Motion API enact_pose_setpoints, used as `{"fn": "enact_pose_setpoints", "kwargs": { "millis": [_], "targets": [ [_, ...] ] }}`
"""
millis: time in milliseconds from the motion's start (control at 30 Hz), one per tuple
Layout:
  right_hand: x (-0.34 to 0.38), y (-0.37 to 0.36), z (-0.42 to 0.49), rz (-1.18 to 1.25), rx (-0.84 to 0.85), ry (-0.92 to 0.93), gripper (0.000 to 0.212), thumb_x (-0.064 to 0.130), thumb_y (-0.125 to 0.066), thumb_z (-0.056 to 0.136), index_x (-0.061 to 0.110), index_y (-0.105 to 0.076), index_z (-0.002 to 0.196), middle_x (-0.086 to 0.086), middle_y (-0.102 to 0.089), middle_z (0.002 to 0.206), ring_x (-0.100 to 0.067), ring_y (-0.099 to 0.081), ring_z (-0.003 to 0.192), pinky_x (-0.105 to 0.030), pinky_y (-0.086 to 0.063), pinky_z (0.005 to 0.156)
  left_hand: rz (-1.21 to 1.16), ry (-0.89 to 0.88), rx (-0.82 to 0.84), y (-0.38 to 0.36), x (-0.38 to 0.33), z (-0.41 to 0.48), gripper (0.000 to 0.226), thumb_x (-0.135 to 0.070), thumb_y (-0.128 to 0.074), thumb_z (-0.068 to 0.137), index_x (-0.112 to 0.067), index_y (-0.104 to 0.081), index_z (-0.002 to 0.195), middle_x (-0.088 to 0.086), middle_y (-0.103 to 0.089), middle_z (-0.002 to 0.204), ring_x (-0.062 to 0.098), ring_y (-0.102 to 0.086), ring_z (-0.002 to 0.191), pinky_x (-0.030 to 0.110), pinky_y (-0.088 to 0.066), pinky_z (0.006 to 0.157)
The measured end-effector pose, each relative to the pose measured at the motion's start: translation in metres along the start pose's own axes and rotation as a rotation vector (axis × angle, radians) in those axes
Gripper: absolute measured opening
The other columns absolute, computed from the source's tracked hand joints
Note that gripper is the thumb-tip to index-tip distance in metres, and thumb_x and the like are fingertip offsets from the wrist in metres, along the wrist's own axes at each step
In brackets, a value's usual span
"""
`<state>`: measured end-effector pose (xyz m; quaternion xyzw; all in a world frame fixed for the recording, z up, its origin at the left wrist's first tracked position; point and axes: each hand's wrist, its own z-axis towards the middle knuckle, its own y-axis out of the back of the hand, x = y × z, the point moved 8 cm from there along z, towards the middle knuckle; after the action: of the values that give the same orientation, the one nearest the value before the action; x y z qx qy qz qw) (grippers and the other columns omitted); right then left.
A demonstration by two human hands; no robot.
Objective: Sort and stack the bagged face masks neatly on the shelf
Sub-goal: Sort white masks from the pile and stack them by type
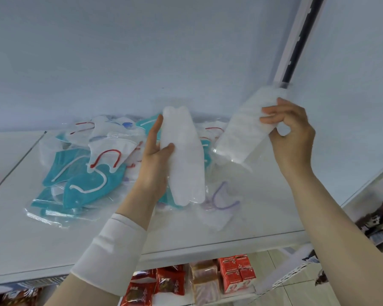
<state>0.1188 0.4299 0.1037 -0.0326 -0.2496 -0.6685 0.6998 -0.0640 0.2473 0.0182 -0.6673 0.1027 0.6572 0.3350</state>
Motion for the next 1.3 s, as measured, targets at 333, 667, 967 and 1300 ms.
{"fn": "enact_pose_setpoints", "kwargs": {
  "millis": [333, 667, 967, 1300],
  "targets": [
    [0.059, -0.085, -0.026, 0.260, 0.474, 0.271, 0.031, -0.021, -0.049, 0.081, 0.002, -0.069, 0.076, -0.006, -0.062, 0.113, -0.019, -0.048, 0.125, -0.022, -0.038, 0.105, -0.192, 0.005, 0.145, -0.019, -0.009, 0.002, 0.061, -0.003, -0.038, 0.098, -0.043, -0.026, 0.143, -0.015, -0.073, 0.093, 0.016, -0.071, 0.089, 0.036, -0.057, 0.080],
    [-0.079, -0.112, -0.050, -0.143, 0.629, -0.615, 0.056, 0.023, -0.057, 0.091, 0.004, -0.035, 0.140, -0.010, -0.037, 0.147, -0.026, -0.016, 0.144, -0.028, -0.017, 0.112, -0.075, 0.019, -0.076, 0.031, -0.001, 0.023, 0.067, -0.002, -0.046, 0.096, -0.040, -0.025, 0.147, -0.016, -0.062, 0.102, 0.011, -0.066, 0.086, 0.023, -0.057, 0.066],
    [-0.122, -0.125, -0.062, -0.588, 0.725, -0.848, 0.075, 0.052, -0.057, 0.085, 0.014, -0.029, 0.144, -0.016, -0.038, 0.140, -0.035, -0.034, 0.128, -0.039, -0.029, 0.103, -0.028, 0.040, -0.116, 0.042, 0.001, 0.034, 0.062, -0.012, -0.049, 0.097, -0.048, -0.028, 0.143, -0.012, -0.054, 0.116, 0.020, -0.060, 0.102, 0.033, -0.054, 0.077],
    [-0.134, -0.111, -0.060, -0.698, 0.807, -0.955, 0.077, 0.068, -0.031, 0.088, 0.008, -0.042, 0.135, -0.016, -0.037, 0.142, -0.037, -0.027, 0.132, -0.040, -0.027, 0.105, -0.015, 0.023, -0.104, 0.035, -0.001, 0.037, 0.061, -0.011, -0.048, 0.097, -0.048, -0.028, 0.141, -0.010, -0.057, 0.115, 0.017, -0.062, 0.097, 0.029, -0.055, 0.071]
  ]
}}
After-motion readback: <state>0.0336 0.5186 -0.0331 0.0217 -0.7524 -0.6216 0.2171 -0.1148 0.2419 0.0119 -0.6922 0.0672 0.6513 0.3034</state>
